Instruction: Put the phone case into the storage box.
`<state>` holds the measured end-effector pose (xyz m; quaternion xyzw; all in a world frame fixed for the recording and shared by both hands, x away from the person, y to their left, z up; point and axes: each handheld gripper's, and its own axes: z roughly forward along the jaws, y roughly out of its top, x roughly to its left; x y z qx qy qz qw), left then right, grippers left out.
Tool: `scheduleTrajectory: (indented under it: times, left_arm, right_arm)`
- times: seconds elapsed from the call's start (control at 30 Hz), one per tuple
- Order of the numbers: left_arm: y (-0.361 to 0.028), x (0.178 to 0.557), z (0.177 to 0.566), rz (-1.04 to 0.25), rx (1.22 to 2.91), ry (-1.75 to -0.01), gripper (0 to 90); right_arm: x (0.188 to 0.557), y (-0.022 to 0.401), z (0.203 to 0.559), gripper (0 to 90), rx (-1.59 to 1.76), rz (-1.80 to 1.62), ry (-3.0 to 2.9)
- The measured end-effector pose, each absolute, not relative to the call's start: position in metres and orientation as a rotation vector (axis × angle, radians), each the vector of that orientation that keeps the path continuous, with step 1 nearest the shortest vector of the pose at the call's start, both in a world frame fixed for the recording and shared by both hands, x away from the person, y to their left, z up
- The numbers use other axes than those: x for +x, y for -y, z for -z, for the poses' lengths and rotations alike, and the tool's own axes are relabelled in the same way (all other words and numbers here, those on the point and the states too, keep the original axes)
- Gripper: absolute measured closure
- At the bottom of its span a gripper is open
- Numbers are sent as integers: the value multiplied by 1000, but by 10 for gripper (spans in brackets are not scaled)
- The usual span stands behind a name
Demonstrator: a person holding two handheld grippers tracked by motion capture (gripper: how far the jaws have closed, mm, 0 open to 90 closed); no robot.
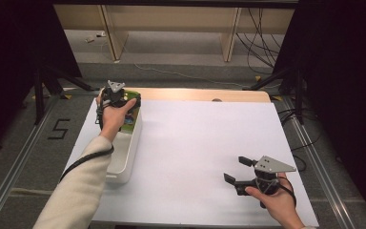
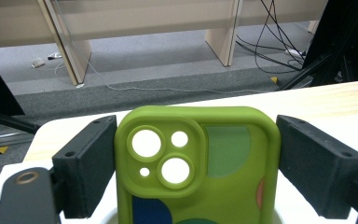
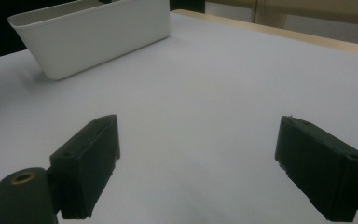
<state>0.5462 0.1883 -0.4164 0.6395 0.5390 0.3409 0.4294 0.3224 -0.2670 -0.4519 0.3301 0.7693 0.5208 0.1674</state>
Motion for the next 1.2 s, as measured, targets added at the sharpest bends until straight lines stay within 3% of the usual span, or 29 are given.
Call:
scheduleTrajectory:
  times: [1.2]
  left_arm:
    - [-189,543,422,-829,1630,-1339,154]
  right_arm:
    - [323,267,452,150,937,-1477,-2193]
